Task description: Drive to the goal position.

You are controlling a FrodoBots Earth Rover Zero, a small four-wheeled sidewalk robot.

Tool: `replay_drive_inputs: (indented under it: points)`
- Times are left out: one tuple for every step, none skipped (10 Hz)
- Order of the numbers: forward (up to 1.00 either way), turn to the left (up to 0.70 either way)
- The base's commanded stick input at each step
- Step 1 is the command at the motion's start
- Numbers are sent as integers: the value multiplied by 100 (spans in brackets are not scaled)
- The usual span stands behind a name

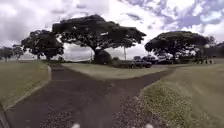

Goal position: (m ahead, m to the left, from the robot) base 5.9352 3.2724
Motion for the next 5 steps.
replay_drive_inputs:
  points:
    - [70, 35]
    - [70, 35]
    - [70, 35]
    - [70, 35]
    - [70, 35]
